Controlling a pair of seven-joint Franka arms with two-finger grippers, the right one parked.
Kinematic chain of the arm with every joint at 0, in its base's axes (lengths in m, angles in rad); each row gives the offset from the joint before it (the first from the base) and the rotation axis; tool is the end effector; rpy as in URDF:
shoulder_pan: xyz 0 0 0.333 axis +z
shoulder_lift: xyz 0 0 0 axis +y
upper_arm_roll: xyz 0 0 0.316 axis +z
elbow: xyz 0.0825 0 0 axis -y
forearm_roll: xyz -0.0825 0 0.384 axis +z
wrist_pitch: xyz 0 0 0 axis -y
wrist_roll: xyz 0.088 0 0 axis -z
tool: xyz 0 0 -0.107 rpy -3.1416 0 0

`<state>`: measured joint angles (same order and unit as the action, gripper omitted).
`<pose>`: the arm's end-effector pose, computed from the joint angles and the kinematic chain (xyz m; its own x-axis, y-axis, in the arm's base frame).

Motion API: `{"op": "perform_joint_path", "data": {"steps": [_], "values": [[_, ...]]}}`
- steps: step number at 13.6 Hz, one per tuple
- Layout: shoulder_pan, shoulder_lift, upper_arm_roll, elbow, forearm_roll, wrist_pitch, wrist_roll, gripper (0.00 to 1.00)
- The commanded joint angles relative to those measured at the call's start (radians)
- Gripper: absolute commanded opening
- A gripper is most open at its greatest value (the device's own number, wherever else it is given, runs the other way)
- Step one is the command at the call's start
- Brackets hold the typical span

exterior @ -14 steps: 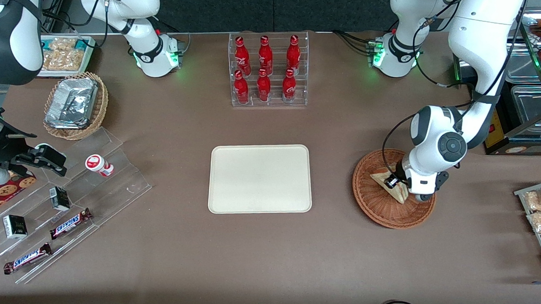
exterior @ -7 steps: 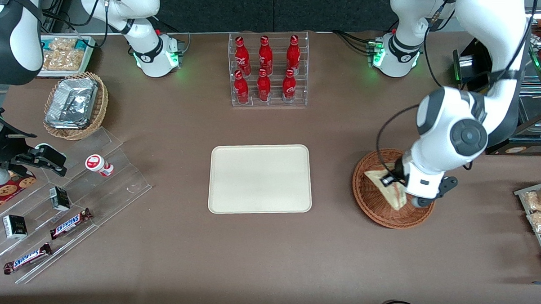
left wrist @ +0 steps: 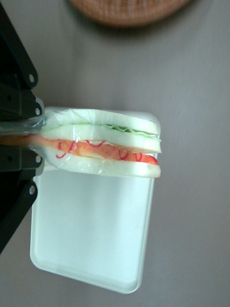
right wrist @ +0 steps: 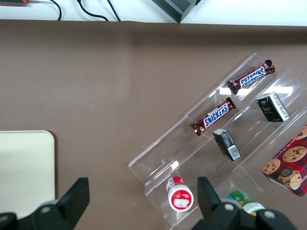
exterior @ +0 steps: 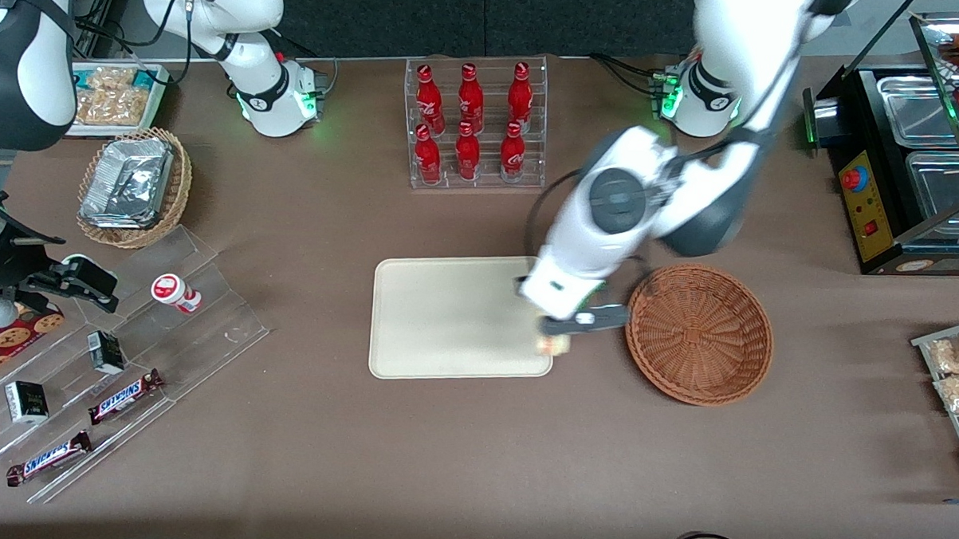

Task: Place sandwich from basket to tray
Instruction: 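Carry the sandwich over the cream tray and lower it upright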

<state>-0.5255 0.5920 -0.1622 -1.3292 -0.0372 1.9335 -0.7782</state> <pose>0.5725 -0.4411 0.3934 0.9890 0.1269 -0.0757 0.1342 -0.9858 0.1008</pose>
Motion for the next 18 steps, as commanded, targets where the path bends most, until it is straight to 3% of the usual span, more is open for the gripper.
{"op": "perform_joint_path", "data": {"steps": [1,5,9,10,11,12,13,16,18], "values": [[-0.086,0.168,0.016,0.168,0.002,0.025,-0.018,0.01],[-0.163,0.281,0.023,0.168,0.013,0.159,-0.053,0.05],[-0.191,0.351,0.024,0.170,0.091,0.200,-0.084,0.06],[-0.194,0.362,0.024,0.170,0.094,0.205,-0.085,0.11],[-0.194,0.365,0.024,0.173,0.094,0.206,-0.085,0.27],[-0.194,0.364,0.024,0.174,0.094,0.205,-0.085,0.80],[-0.192,0.355,0.024,0.182,0.094,0.202,-0.096,1.00],[-0.171,0.302,0.024,0.243,0.089,0.071,-0.102,1.00],[-0.093,0.225,0.013,0.272,0.068,-0.042,-0.076,1.00]]}}
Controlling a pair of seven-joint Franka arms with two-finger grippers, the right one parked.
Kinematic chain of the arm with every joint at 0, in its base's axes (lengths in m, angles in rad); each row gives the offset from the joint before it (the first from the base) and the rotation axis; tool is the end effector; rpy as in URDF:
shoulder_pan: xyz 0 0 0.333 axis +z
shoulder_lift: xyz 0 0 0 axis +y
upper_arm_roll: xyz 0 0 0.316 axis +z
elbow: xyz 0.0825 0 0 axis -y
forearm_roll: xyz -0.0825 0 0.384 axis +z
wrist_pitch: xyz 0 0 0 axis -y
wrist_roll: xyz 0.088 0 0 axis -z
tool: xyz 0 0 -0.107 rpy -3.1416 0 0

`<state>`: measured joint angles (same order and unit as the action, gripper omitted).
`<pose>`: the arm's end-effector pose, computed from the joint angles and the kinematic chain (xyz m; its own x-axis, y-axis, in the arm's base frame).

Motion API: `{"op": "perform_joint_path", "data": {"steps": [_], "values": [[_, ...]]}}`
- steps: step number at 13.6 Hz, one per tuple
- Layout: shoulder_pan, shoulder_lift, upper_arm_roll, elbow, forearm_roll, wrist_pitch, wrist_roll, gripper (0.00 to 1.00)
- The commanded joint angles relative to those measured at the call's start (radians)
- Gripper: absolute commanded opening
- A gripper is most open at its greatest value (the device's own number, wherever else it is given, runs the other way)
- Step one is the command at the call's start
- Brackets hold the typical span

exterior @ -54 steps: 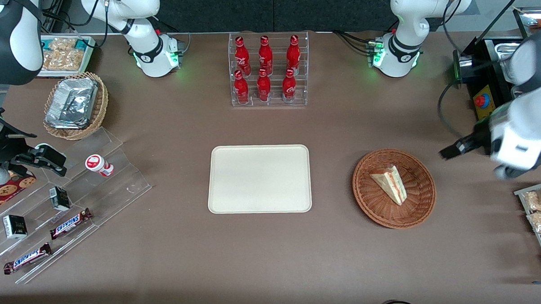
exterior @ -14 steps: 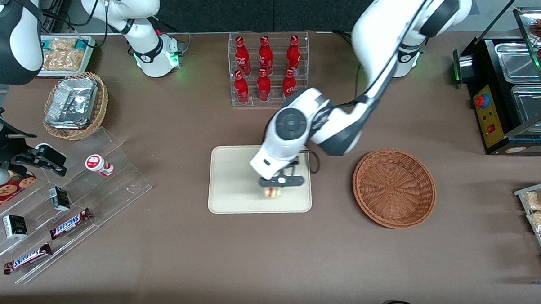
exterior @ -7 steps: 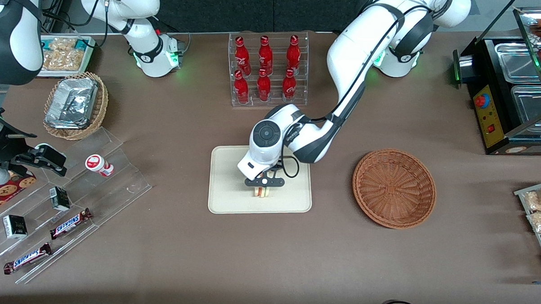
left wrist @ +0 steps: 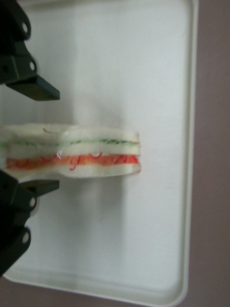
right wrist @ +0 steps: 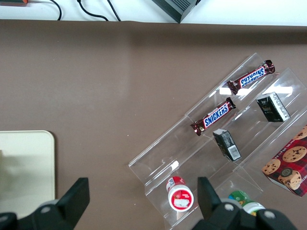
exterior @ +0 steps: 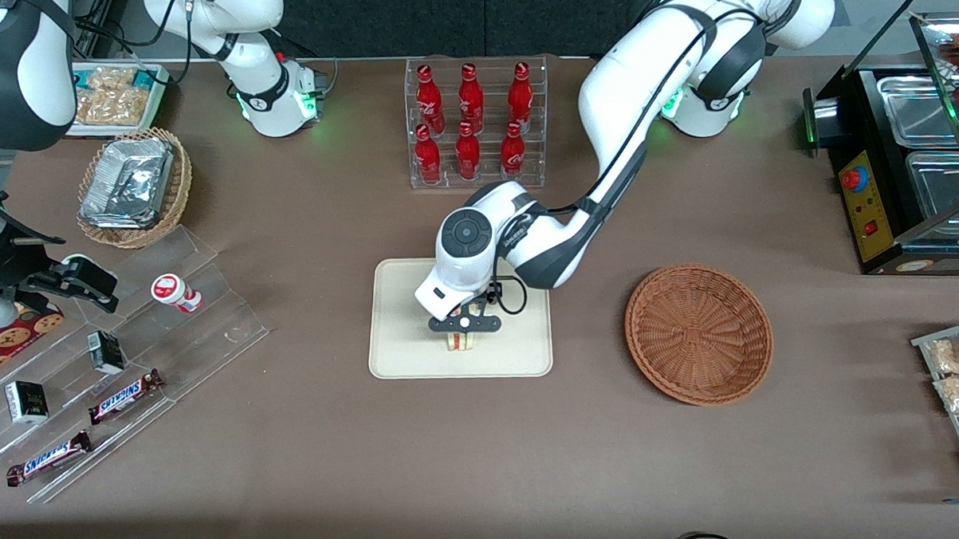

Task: Place sandwich from basket to tray
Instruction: 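Carry the sandwich over the cream tray and lower it upright, then open the left gripper to release the sandwich and raise it away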

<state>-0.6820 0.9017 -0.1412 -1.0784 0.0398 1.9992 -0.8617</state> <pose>0.5540 -0.5411 0.2857 0.9964 0.0755 -0.0396 0.0781 -0.9947 0.0674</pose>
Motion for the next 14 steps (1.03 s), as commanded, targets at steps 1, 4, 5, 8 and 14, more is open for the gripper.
{"op": "perform_joint_path", "data": {"steps": [1,4,5,8,14], "values": [[0.112,-0.149,-0.008,0.009,-0.050,-0.140,0.039,1.00],[0.269,-0.375,-0.006,-0.243,-0.123,-0.155,0.197,0.99],[0.318,-0.448,-0.006,-0.343,-0.124,-0.148,0.258,0.99],[0.470,-0.662,-0.003,-0.614,-0.123,-0.116,0.458,0.99],[0.742,-0.891,0.003,-0.707,-0.115,-0.299,0.777,1.00]]}}
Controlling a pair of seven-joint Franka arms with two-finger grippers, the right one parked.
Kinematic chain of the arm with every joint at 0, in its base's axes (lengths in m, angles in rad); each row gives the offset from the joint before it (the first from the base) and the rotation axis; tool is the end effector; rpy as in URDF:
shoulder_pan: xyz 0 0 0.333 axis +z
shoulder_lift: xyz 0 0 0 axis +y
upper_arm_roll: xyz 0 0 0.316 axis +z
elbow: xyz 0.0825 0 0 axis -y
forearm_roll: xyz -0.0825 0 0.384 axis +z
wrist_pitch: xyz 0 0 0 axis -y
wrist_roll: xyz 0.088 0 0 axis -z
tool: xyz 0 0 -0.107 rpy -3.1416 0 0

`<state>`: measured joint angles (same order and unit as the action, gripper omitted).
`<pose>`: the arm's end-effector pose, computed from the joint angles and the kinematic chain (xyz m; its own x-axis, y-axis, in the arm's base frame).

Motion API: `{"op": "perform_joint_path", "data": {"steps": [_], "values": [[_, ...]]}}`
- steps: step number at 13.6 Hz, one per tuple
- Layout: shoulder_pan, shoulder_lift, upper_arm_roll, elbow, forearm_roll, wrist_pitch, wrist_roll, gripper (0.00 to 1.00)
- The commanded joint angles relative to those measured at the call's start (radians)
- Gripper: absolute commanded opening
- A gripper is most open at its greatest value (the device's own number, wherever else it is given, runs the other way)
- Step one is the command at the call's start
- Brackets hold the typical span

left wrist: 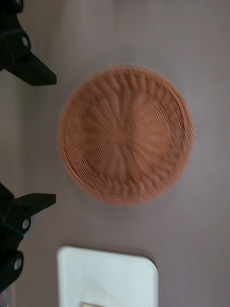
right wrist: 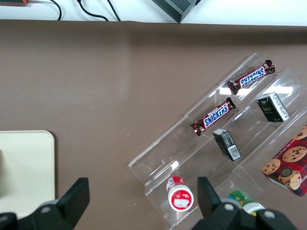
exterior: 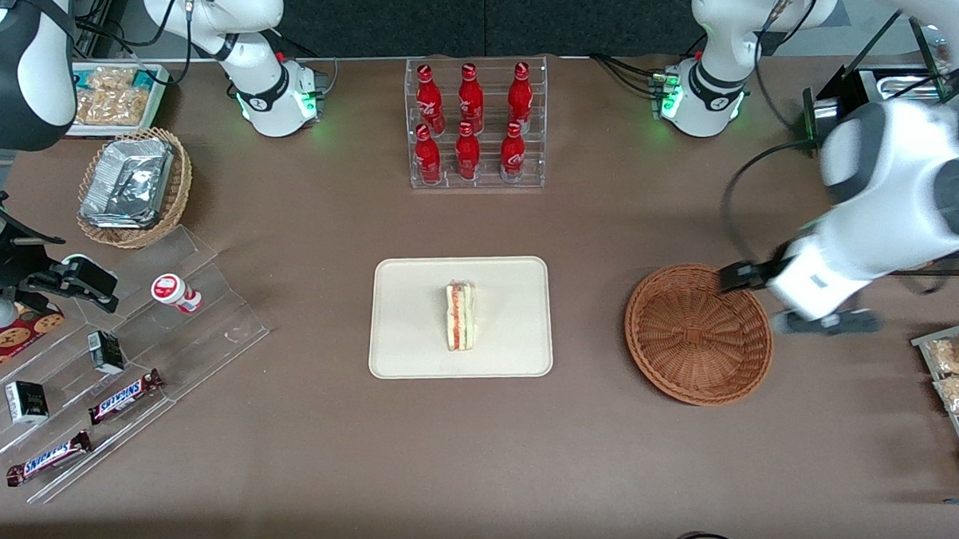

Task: Place sandwich from basket to tray
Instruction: 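Open the left gripper to release the sandwich and raise it away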

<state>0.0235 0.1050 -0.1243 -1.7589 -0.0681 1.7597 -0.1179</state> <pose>0.5796 -0.0622 0.4918 0.9932 0.0295 -0.1123 0.0370 -0.9972 0.0654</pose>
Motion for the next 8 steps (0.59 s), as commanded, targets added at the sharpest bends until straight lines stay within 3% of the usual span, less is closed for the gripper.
{"op": "perform_joint_path", "data": {"steps": [1,4,8], "values": [[0.045,-0.100,-0.011,0.022,-0.001,-0.121,0.033,1.00],[0.052,-0.082,-0.011,0.206,0.002,-0.284,0.021,1.00],[0.052,-0.084,-0.011,0.279,0.004,-0.338,0.014,1.00]]}}
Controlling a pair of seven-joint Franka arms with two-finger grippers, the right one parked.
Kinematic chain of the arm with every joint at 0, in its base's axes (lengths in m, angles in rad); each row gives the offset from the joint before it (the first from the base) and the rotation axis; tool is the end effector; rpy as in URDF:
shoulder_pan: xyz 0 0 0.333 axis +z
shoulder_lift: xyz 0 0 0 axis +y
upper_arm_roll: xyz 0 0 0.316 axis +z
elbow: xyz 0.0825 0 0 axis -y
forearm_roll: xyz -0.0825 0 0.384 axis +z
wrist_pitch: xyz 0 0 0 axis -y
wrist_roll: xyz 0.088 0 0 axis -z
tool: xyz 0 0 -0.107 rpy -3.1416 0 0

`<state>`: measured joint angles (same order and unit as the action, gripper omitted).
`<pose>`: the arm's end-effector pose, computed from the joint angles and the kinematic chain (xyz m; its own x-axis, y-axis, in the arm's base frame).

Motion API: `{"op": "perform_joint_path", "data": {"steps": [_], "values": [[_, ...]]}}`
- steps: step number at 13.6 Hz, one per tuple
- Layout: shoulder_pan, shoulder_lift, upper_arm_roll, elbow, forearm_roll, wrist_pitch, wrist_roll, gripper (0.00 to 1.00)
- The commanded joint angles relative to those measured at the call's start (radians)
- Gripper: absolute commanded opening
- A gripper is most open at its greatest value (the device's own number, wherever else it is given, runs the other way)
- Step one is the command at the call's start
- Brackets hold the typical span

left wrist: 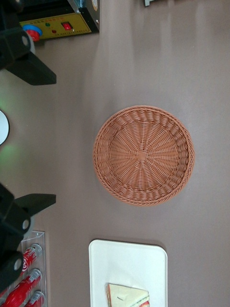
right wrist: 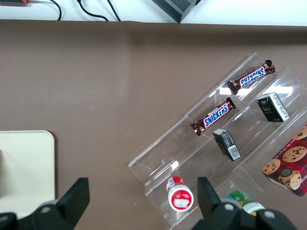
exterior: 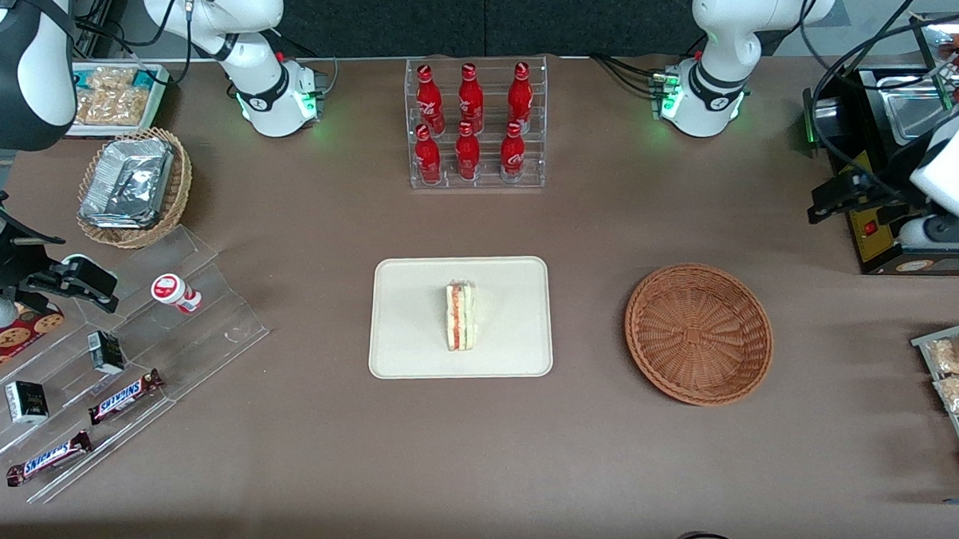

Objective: Place sandwich from basket to tray

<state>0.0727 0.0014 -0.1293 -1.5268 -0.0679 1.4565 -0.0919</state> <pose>0.5419 -0.0386 0.6349 0.9966 0.0275 -0.0773 0.0323 -0.9976 0.0611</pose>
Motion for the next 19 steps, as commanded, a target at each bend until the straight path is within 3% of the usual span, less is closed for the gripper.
{"op": "perform_joint_path", "data": {"steps": [1,9,19], "values": [[0.002,0.019,-0.006,0.048,0.003,-0.034,-0.011,1.00],[-0.034,0.020,0.011,0.065,0.060,-0.034,0.000,1.00],[-0.036,0.017,0.022,0.059,0.057,-0.036,0.004,1.00]]}}
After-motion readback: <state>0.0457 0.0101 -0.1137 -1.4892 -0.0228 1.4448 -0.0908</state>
